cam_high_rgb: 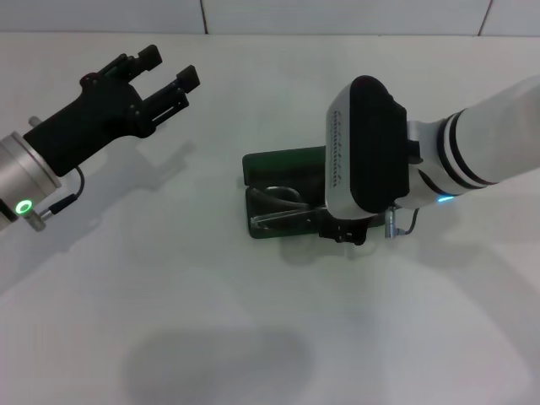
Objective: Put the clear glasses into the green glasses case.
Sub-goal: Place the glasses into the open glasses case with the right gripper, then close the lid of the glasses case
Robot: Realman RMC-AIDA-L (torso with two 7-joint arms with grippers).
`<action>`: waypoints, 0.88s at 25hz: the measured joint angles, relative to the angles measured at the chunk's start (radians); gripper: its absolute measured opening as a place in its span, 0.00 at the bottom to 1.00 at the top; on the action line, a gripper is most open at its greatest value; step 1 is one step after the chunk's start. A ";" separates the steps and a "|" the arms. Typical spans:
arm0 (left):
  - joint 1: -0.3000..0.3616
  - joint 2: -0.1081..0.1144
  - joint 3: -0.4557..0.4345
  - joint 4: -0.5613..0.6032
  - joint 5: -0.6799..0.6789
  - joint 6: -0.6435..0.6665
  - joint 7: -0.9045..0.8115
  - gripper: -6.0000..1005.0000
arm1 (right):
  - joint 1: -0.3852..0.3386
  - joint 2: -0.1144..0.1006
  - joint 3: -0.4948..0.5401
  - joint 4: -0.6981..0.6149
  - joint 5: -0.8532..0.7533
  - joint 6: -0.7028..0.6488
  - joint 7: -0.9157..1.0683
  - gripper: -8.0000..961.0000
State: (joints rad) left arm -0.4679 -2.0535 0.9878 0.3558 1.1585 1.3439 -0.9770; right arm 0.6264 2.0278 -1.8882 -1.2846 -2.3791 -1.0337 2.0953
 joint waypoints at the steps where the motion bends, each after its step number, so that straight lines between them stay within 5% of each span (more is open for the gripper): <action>1: 0.000 0.000 0.000 0.000 0.000 0.001 0.000 0.73 | -0.006 0.000 0.002 -0.011 -0.001 0.000 0.000 0.40; 8: 0.007 -0.001 0.000 0.000 -0.001 0.002 0.001 0.73 | -0.102 -0.007 0.077 -0.135 0.034 -0.044 -0.053 0.41; 13: 0.006 -0.002 0.000 0.000 0.000 0.004 -0.004 0.73 | -0.157 -0.008 0.265 -0.119 0.276 -0.211 -0.258 0.41; 16: 0.001 -0.002 0.000 0.000 0.002 0.002 -0.004 0.73 | -0.178 -0.009 0.480 0.013 0.472 -0.357 -0.464 0.41; 22: -0.004 -0.002 0.000 0.002 0.002 0.001 0.000 0.73 | -0.137 -0.034 0.836 0.358 0.587 -0.583 -0.759 0.42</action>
State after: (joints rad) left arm -0.4719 -2.0556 0.9879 0.3581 1.1601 1.3451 -0.9766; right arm 0.4891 1.9940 -1.0522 -0.9271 -1.7924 -1.6169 1.3362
